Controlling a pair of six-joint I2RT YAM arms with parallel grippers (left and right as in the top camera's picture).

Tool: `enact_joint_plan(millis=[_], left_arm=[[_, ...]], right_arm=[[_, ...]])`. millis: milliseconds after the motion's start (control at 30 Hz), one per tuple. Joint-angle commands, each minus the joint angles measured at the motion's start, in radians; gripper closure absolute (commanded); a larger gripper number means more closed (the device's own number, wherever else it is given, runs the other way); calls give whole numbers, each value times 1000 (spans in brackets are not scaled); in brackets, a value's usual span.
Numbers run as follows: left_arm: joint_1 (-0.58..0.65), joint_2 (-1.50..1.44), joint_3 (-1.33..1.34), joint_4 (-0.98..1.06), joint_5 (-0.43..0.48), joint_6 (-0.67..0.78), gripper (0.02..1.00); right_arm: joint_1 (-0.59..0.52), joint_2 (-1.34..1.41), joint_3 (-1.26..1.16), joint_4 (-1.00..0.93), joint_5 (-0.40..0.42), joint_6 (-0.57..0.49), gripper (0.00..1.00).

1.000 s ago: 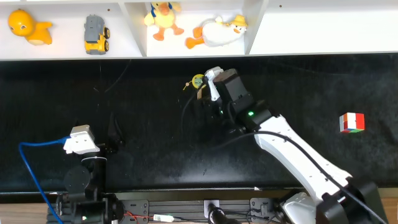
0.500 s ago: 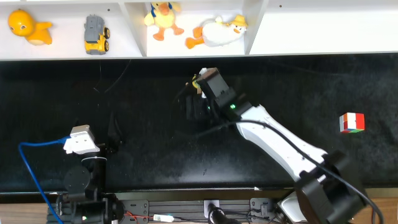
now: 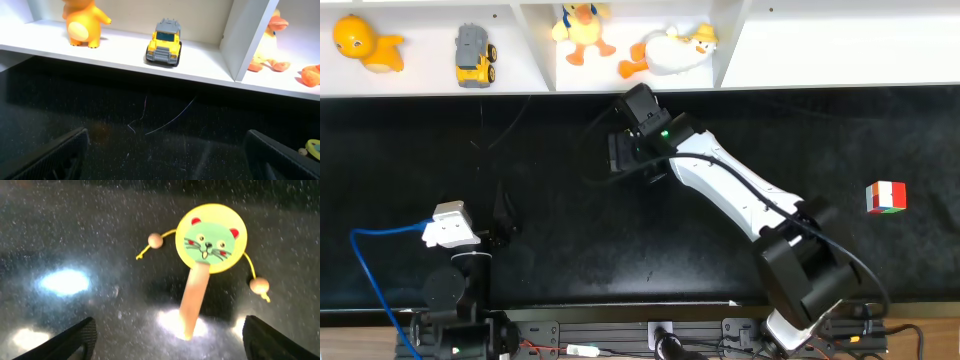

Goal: Store Toys

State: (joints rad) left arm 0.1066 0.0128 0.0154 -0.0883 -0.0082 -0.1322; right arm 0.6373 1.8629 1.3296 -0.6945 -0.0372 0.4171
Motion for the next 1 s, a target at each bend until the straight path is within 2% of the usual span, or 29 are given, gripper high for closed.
enact_joint_plan(millis=[33, 200, 567, 700, 767, 900, 1000], left_arm=[[-2, -10, -8, 5, -1, -4, 20], [-2, -10, -8, 5, -1, -3, 20], [-2, -10, -8, 5, -1, -3, 20], [-2, -10, -8, 5, -1, -4, 20], [-2, -10, -8, 5, -1, -4, 20], [-2, -10, -8, 5, -1, -3, 20], [-2, -10, -8, 5, -1, -4, 20]], right_arm=[[4, 45, 29, -6, 12, -6, 209], [4, 76, 29, -8, 12, -6, 226], [4, 125, 29, -8, 12, -14, 428], [2, 125, 29, -8, 13, -18, 459], [2, 125, 29, -9, 14, -22, 505], [2, 125, 29, -17, 31, -22, 665], [2, 125, 29, -27, 39, -29, 711]])
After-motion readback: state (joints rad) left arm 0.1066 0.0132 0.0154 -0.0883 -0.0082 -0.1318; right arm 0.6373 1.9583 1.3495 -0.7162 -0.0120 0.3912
